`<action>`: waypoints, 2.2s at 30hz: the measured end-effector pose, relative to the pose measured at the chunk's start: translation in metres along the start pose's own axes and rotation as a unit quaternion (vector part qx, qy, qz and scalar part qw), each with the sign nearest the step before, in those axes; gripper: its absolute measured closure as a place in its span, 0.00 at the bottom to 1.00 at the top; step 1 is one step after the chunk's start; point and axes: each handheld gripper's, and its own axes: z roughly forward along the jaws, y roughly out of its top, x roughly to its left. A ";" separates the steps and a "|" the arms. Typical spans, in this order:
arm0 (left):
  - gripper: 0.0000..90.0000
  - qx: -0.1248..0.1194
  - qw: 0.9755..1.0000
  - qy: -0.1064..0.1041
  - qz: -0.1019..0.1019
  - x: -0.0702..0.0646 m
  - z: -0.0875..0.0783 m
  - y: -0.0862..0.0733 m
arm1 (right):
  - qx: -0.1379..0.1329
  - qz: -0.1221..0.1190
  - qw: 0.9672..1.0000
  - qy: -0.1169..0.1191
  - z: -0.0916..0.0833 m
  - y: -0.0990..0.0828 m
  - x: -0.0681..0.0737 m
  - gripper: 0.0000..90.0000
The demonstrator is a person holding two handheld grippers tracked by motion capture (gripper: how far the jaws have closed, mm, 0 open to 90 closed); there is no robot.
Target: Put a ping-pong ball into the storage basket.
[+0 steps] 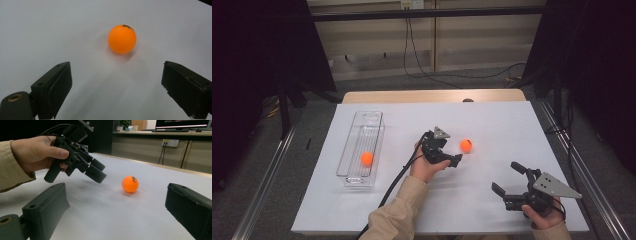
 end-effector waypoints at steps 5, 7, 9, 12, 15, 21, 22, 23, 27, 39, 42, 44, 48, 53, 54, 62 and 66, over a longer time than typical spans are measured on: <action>0.11 -0.001 1.000 -0.001 -0.001 -0.001 0.005 0.001 | 0.000 0.001 1.000 0.000 0.000 0.000 0.000 0.04; 0.11 0.000 1.000 0.000 -0.002 -0.001 0.006 0.001 | 0.000 0.000 1.000 0.000 0.000 0.000 0.000 0.04; 0.11 -0.001 1.000 0.000 -0.001 -0.001 0.007 0.002 | 0.000 0.001 1.000 0.000 0.000 0.000 0.000 0.04; 0.11 -0.001 1.000 0.000 -0.001 -0.002 0.008 0.002 | 0.000 0.001 1.000 0.000 0.000 0.000 0.000 0.04; 0.11 -0.003 1.000 0.000 -0.002 -0.003 0.009 0.003 | 0.000 0.001 1.000 0.000 0.000 0.000 0.000 0.04; 0.11 -0.004 1.000 0.001 -0.004 -0.003 0.013 0.004 | 0.000 0.001 1.000 0.000 0.000 0.000 0.000 0.04; 0.11 -0.004 1.000 0.002 -0.001 -0.003 0.013 0.004 | 0.000 0.001 1.000 0.001 0.000 0.000 0.000 0.04; 0.11 -0.004 1.000 0.002 -0.001 -0.003 0.014 0.004 | 0.000 0.001 1.000 0.001 0.000 0.000 0.000 0.04; 0.11 -0.004 1.000 0.001 -0.001 -0.003 0.017 0.005 | 0.000 0.000 1.000 0.001 0.000 0.000 0.000 0.04; 0.11 -0.005 1.000 0.005 -0.004 -0.002 0.020 0.006 | 0.001 0.000 1.000 0.001 0.000 0.000 0.000 0.04; 0.11 -0.004 1.000 0.006 -0.004 -0.001 0.021 0.006 | 0.001 0.001 1.000 0.001 0.000 0.000 0.000 0.04; 0.11 -0.007 1.000 0.006 -0.005 -0.001 0.022 0.006 | 0.001 0.000 1.000 0.001 0.000 0.000 0.000 0.04; 0.11 -0.009 1.000 0.007 -0.007 -0.001 0.023 0.007 | 0.002 0.001 1.000 0.001 0.000 0.000 0.000 0.04; 0.11 -0.009 1.000 0.007 -0.006 -0.001 0.024 0.008 | 0.002 0.001 1.000 0.001 0.000 0.000 0.000 0.04; 0.11 -0.007 1.000 0.006 -0.007 -0.001 0.024 0.009 | 0.002 0.001 1.000 0.001 0.000 0.000 0.000 0.04; 0.11 -0.007 1.000 0.010 -0.006 -0.002 0.026 0.011 | 0.001 0.000 1.000 0.001 0.000 0.000 0.000 0.04; 0.11 -0.007 1.000 0.009 -0.004 -0.002 0.027 0.012 | 0.002 0.000 1.000 0.001 0.000 0.000 0.000 0.04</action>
